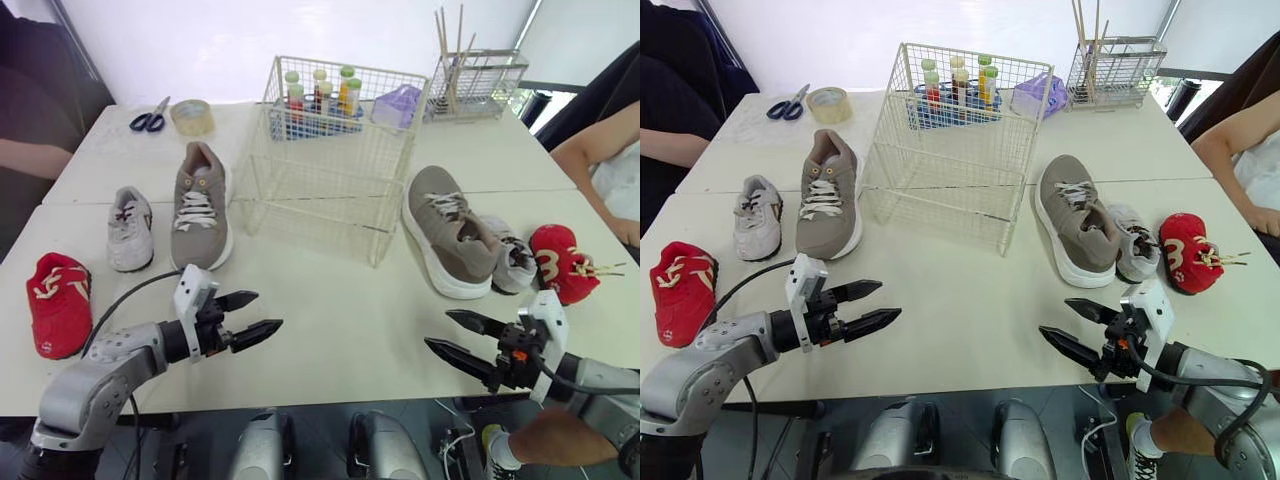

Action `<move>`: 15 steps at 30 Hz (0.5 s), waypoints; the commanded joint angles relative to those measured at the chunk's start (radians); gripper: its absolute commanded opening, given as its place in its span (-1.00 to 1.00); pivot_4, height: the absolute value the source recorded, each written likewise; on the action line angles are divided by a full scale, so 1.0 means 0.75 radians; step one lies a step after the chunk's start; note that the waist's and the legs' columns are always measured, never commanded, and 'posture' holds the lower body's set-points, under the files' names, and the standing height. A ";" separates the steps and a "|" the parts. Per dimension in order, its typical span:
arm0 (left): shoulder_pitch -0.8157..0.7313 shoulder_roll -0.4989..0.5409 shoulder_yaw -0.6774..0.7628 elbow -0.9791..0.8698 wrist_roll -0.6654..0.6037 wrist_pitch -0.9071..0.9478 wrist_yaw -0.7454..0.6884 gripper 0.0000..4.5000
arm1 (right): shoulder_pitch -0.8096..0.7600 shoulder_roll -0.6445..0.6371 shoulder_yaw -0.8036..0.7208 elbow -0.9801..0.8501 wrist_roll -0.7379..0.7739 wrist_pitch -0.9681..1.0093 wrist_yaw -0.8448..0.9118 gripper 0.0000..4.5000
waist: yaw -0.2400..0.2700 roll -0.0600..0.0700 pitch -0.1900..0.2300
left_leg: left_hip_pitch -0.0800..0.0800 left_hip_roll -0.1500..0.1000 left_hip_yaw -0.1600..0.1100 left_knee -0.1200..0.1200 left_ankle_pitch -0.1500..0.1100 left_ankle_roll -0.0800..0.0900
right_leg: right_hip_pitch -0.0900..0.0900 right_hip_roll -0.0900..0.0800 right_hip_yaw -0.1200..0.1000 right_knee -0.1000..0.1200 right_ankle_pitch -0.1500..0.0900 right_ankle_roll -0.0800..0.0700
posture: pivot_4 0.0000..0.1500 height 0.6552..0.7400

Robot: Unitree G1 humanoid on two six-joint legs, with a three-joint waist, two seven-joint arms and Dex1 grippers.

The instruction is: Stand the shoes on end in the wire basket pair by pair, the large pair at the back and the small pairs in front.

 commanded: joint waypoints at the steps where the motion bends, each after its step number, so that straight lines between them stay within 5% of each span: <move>1: -0.012 0.000 0.008 -0.017 -0.012 -0.023 -0.016 0.97 | -0.017 0.015 -0.007 -0.043 0.002 -0.025 -0.020 0.76 | -0.001 0.000 0.000 | 0.000 0.000 0.000 0.000 0.000 0.000 | 0.000 0.000 0.000 0.000 0.000 0.000 | 1.00 1.00; 15: -0.063 0.008 0.044 -0.015 -0.064 0.024 0.025 0.97 | -0.059 0.056 0.014 -0.063 -0.034 -0.059 -0.101 0.76 | -0.001 0.000 0.000 | 0.000 0.000 0.000 0.000 0.000 0.000 | 0.000 0.001 0.000 0.001 0.000 0.000 | 1.00 1.00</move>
